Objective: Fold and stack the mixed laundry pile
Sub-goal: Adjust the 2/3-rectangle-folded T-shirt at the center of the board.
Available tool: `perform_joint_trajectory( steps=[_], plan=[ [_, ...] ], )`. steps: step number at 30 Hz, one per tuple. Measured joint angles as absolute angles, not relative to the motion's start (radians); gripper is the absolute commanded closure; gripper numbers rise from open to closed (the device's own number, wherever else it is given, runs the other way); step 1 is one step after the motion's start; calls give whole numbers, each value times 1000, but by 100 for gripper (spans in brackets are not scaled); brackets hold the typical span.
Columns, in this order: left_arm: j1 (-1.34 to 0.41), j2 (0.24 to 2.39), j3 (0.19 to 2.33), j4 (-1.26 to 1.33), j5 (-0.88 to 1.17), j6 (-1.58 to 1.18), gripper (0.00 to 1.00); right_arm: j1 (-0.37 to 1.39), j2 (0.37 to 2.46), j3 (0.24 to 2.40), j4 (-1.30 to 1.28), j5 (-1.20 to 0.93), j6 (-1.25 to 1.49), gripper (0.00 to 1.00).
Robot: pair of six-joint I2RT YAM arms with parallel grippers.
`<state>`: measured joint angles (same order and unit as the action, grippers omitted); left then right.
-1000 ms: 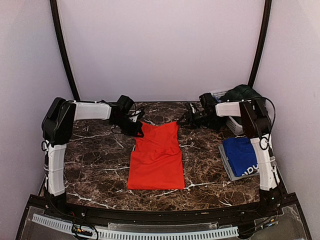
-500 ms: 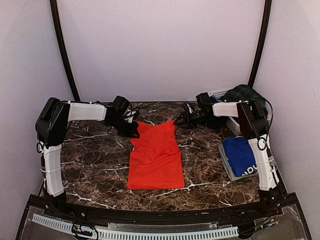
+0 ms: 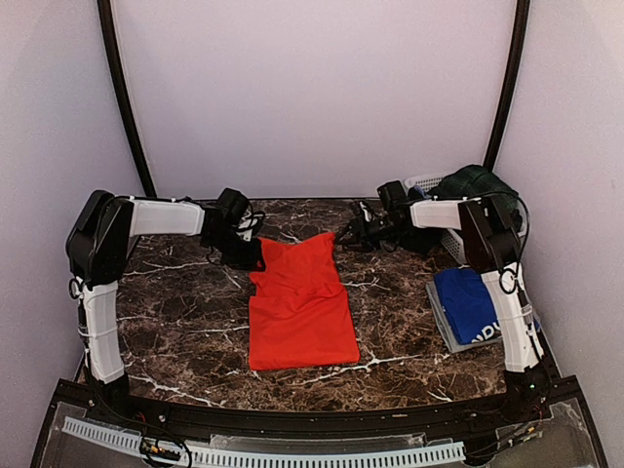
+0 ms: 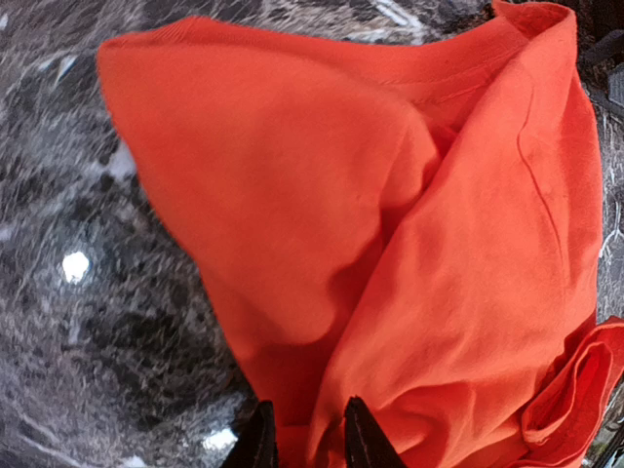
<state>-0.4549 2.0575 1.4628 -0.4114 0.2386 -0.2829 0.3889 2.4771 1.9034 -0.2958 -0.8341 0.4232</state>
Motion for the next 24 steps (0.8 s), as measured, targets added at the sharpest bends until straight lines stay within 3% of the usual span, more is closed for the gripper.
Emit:
perform_joint_trajectory(
  steps=[17, 20, 24],
  plan=[
    [-402, 1963, 1270, -329, 310, -344, 59, 424, 2346, 1758, -278, -805, 401, 60],
    [-399, 1958, 1255, -303, 332, -349, 65, 453, 2299, 1743, -277, -791, 390, 64],
    [-390, 1958, 1238, -282, 358, -359, 87, 499, 2261, 1742, -270, -788, 377, 68]
  ],
)
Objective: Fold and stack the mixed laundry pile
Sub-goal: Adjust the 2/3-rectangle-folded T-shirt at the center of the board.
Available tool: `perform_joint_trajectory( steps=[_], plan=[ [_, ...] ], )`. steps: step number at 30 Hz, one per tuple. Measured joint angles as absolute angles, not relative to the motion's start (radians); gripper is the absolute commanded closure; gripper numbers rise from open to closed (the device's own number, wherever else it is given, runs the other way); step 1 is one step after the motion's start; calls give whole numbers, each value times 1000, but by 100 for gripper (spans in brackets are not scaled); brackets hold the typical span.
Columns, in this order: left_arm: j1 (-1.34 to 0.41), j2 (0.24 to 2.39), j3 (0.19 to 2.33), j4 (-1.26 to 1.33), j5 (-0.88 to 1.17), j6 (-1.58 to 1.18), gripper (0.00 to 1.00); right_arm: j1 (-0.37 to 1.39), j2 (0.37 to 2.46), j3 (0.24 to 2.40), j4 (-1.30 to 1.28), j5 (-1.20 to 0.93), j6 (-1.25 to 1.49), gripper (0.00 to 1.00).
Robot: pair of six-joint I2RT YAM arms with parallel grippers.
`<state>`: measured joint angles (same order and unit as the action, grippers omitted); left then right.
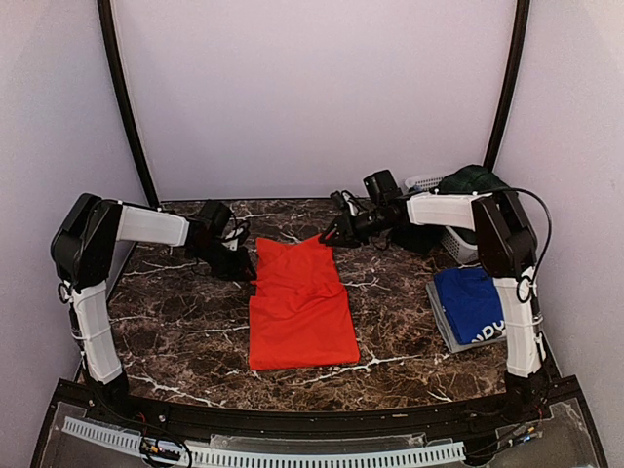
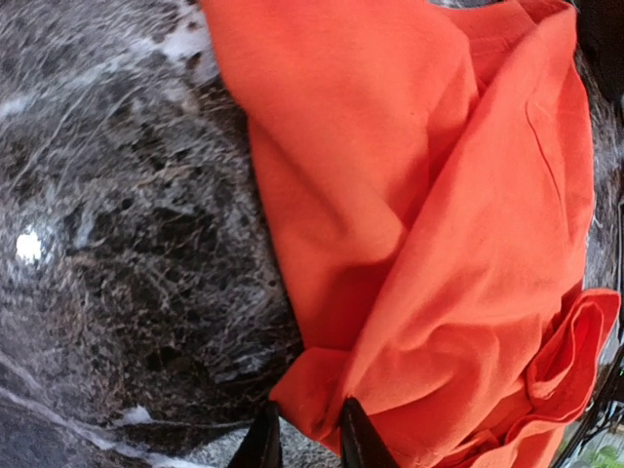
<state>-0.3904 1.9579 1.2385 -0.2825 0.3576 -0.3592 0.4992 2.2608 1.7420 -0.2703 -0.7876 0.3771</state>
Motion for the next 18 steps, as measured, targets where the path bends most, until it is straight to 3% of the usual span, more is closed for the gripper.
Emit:
perform_joint_trajectory(
  steps=[2, 4, 18],
  plan=[
    [-388, 1958, 1237, -274, 370, -364, 97, 525, 2253, 1742, -269, -788, 376, 70],
    [-388, 1958, 1236, -260, 385, -360, 100, 553, 2253, 1742, -269, -787, 376, 71],
    [-448, 1902, 1272, -247, 414, -370, 100, 579, 2250, 1687, -249, -788, 398, 73]
  ],
)
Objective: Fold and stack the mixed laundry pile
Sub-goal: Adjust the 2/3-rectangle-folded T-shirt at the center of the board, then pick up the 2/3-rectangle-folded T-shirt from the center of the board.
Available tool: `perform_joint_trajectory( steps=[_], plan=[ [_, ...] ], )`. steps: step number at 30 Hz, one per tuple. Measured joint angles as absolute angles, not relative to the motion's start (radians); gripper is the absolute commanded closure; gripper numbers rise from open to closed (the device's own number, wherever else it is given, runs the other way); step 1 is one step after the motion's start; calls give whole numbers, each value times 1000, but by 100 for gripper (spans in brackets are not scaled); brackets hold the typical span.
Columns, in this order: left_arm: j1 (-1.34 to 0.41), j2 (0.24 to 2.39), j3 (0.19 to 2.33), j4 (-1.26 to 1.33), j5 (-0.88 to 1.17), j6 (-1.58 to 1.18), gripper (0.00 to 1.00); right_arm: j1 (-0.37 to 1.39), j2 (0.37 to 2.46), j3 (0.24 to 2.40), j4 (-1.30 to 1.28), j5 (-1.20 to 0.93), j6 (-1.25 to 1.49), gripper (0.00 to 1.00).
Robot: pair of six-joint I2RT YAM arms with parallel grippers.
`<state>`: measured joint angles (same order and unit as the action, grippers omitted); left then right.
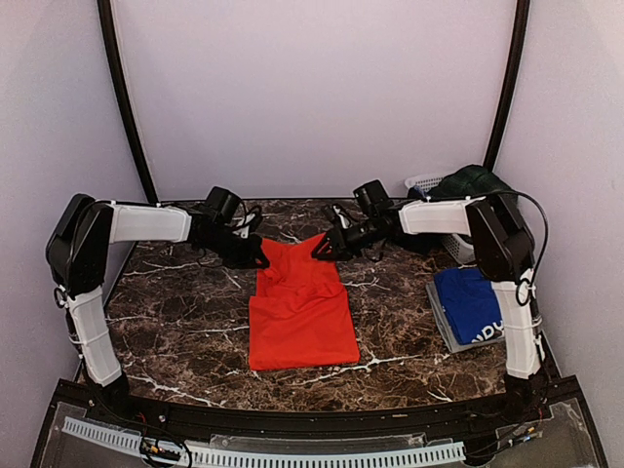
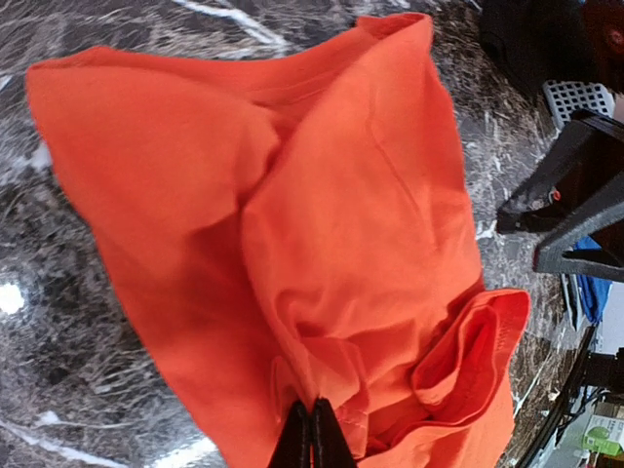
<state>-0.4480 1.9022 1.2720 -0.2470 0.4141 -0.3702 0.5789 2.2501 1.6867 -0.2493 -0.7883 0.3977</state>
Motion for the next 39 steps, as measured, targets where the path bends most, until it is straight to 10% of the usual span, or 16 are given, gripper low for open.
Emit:
perform_joint_trajectory(
  steps=[10, 21, 39],
  plan=[
    [-571, 2026, 1461, -234, 425, -358, 99, 503, 2181, 1591, -215, -789, 417, 72],
    [-598, 2142, 1494, -271, 453, -325, 66, 484, 2167, 1569, -208, -795, 417, 68],
    [-423, 1764, 1394, -257, 385, -398, 52, 464, 2045, 1483, -261, -786, 357, 57]
  ],
)
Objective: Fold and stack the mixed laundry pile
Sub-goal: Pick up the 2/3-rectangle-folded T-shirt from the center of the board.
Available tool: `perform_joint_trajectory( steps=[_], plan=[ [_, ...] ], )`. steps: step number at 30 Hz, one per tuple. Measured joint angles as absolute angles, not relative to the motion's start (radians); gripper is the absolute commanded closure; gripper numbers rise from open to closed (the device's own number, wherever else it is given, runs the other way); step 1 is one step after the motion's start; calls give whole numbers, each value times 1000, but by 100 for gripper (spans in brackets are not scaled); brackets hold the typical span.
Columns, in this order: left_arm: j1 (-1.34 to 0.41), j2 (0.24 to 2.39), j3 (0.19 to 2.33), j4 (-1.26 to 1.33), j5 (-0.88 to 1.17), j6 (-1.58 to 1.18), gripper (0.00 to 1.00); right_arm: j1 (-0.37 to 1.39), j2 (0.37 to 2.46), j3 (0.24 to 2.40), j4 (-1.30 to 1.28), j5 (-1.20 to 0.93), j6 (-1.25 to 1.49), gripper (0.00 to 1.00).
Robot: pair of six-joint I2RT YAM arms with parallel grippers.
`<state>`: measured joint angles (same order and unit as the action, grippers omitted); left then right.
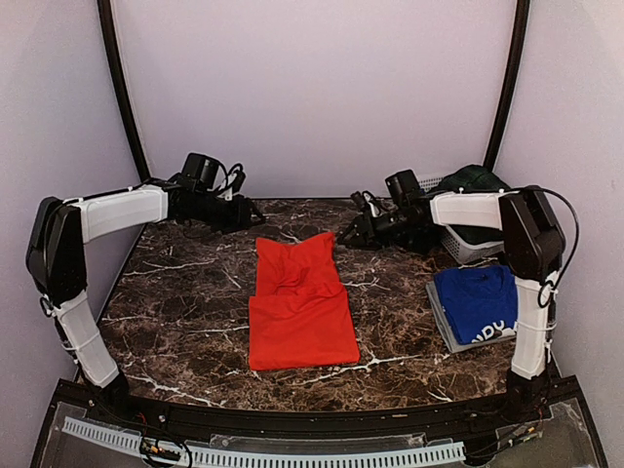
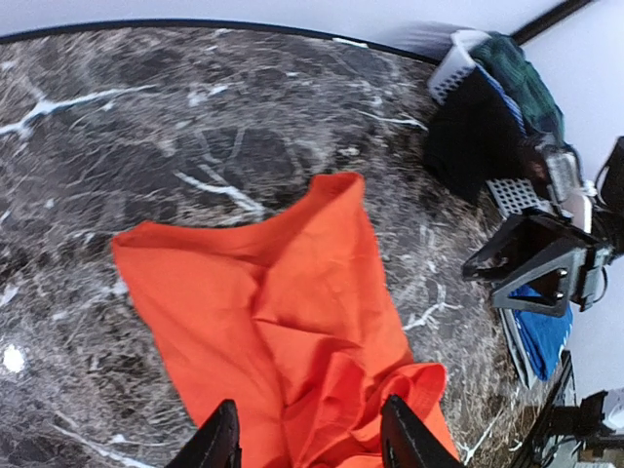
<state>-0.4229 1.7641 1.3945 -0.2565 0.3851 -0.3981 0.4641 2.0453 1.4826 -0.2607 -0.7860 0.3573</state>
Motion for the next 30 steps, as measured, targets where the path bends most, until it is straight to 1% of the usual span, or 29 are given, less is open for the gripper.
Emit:
perform_joint_trajectory(
  steps=[5, 10, 14, 16, 20, 23, 26, 30],
  plan=[
    [-334, 1873, 1398, -254, 372, -416, 53, 417, 2187, 1688, -295, -761, 344, 56],
    [-318, 2001, 1444, -254, 364, -427, 52, 386, 2347, 1883, -353, -739, 334, 52],
    [-312, 2072, 1488, -247, 371, -435, 53, 384, 2423, 1963, -375, -741, 339, 52],
    [-309, 2092, 1503, -241, 379, -435, 53, 386, 2437, 1968, -379, -744, 339, 52],
    [-307, 2086, 1483, -211, 403, -439, 53, 388, 2394, 1849, -344, -754, 341, 52],
    [-314, 2008, 1351, -178, 410, -450, 52, 389, 2268, 1629, -309, -761, 350, 51],
    [-339, 1858, 1169, -165, 389, -465, 52, 395, 2077, 1398, -280, -765, 364, 51],
    [-470, 1589, 958, -172, 342, -499, 52, 445, 1810, 1169, -229, -767, 381, 51]
  ],
)
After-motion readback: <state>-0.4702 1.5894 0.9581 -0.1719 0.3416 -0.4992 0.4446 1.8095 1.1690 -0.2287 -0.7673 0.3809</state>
